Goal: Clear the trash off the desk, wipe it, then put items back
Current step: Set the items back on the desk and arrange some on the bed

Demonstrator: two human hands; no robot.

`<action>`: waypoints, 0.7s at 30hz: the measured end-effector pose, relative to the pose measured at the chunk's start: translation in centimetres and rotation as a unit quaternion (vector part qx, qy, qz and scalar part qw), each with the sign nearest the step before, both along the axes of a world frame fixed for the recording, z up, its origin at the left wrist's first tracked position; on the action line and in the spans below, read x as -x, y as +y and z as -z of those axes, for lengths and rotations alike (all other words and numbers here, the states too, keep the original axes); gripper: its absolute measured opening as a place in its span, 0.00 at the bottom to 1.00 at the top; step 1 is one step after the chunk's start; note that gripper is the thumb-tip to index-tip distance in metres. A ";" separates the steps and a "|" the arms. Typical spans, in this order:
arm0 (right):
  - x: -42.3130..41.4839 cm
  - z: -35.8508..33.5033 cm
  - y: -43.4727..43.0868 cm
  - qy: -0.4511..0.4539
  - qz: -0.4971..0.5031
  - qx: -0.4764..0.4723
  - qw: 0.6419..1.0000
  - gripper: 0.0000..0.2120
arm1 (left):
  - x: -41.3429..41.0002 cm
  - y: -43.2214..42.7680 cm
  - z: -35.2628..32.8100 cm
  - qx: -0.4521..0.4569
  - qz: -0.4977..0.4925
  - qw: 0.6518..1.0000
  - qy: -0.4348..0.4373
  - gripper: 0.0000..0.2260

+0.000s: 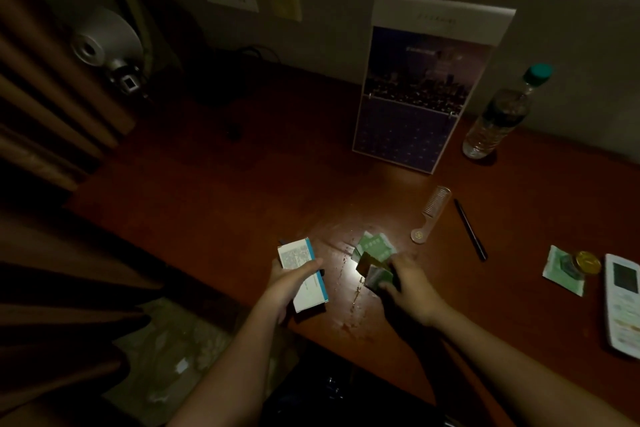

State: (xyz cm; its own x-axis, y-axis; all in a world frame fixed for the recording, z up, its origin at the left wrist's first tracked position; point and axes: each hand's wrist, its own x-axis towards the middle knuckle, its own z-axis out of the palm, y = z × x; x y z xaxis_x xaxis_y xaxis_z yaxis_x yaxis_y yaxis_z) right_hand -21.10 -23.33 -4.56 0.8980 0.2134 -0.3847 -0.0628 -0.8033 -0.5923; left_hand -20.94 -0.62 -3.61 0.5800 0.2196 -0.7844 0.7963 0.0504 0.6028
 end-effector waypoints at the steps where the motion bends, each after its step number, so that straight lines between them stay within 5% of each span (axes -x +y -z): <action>1: -0.8 0.0 0.1 -0.001 -0.002 0.002 1.000 0.09 | 0.1 0.1 0.0 -0.001 -0.001 1.000 0.001 0.35; 7: -4.1 0.8 0.7 0.031 0.000 0.143 0.989 0.25 | -0.2 0.8 0.1 -0.008 -0.009 1.000 -0.003 0.35; 13: -4.3 2.1 2.2 0.067 0.061 0.031 0.995 0.21 | -0.5 1.4 0.3 -0.008 -0.013 1.000 0.005 0.36; 17: -4.5 2.4 3.0 0.073 0.130 -0.031 0.988 0.37 | -0.5 2.1 0.5 -0.017 -0.018 1.000 0.010 0.34; 21: -4.4 1.6 3.0 0.094 0.091 -0.024 0.991 0.20 | -0.4 2.2 0.7 -0.016 -0.019 1.000 0.013 0.35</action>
